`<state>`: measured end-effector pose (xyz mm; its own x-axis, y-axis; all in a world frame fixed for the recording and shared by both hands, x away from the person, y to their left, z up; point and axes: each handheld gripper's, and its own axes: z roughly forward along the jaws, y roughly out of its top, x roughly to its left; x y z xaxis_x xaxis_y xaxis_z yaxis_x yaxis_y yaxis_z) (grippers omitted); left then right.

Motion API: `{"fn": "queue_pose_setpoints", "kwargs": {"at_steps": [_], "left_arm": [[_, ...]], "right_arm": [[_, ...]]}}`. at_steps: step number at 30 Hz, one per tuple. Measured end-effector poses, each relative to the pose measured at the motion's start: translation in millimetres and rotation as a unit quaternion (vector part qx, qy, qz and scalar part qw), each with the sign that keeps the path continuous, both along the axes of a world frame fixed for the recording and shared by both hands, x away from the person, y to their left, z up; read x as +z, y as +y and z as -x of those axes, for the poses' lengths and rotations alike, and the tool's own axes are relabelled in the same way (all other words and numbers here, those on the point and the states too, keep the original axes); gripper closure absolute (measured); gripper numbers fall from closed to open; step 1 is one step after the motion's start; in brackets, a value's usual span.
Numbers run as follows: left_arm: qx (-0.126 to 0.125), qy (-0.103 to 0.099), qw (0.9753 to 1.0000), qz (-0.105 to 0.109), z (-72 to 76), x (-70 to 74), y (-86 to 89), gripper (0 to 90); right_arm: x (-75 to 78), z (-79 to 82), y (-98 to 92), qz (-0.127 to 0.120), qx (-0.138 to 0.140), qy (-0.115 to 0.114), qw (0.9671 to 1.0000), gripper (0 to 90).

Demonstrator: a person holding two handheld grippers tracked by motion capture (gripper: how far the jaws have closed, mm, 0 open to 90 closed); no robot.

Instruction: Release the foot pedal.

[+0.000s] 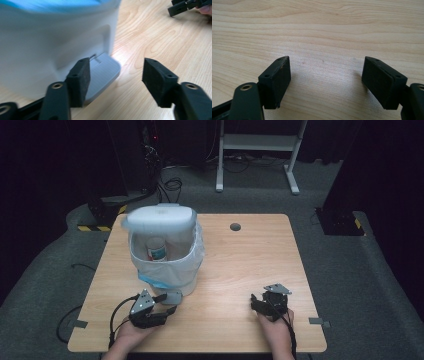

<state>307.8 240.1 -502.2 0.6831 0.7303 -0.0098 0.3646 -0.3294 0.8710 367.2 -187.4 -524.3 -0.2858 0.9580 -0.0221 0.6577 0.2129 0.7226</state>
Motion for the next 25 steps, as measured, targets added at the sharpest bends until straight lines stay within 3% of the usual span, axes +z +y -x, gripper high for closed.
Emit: {"fn": "queue_pose_setpoints", "kwargs": {"at_steps": [3,6,9,11,13,15,16,19,25], "left_arm": [[0.011,-0.006,0.9998,-0.013,0.9,-0.2,17.6,36.7],[0.029,-0.008,0.9977,-0.061,-2.4,-5.2,36.6,34.8],[0.059,0.006,0.9935,-0.097,-9.1,-15.4,57.7,30.4],[0.087,0.028,0.9891,-0.115,-14.2,-21.6,69.1,26.7],[0.115,0.062,0.9867,-0.096,-21.1,-23.6,76.0,21.4],[0.128,0.076,0.985,-0.086,-25.5,-25.1,76.7,18.4],[0.129,0.078,0.9851,-0.083,-26.1,-25.2,76.3,18.6],[0.114,0.077,0.9882,-0.068,-24.2,-26.3,77.9,27.4],[0.115,0.077,0.9881,-0.066,-23.7,-26.4,77.6,28.6]], "right_arm": [[0.1,0.4,0.4,-0.002,-0.006,0.0,1.0,24.1],[0.1,0.5,0.4,-0.002,-0.009,0.0,1.0,24.3],[0.2,0.6,0.4,-0.002,-0.01,0.0,0.9999,24.5],[0.2,0.6,0.4,-0.002,-0.01,0.0,0.9999,24.6],[0.2,0.7,0.4,-0.002,-0.009,0.0,1.0,25.0],[0.2,0.8,0.5,-0.002,-0.008,-0.001,1.0,25.8],[0.2,0.9,0.5,-0.002,-0.007,-0.001,1.0,26.0],[0.2,0.8,1.1,-0.001,-0.009,-0.002,1.0,27.3],[0.2,0.0,2.4,-0.001,-0.011,-0.005,0.9999,28.1]]}}
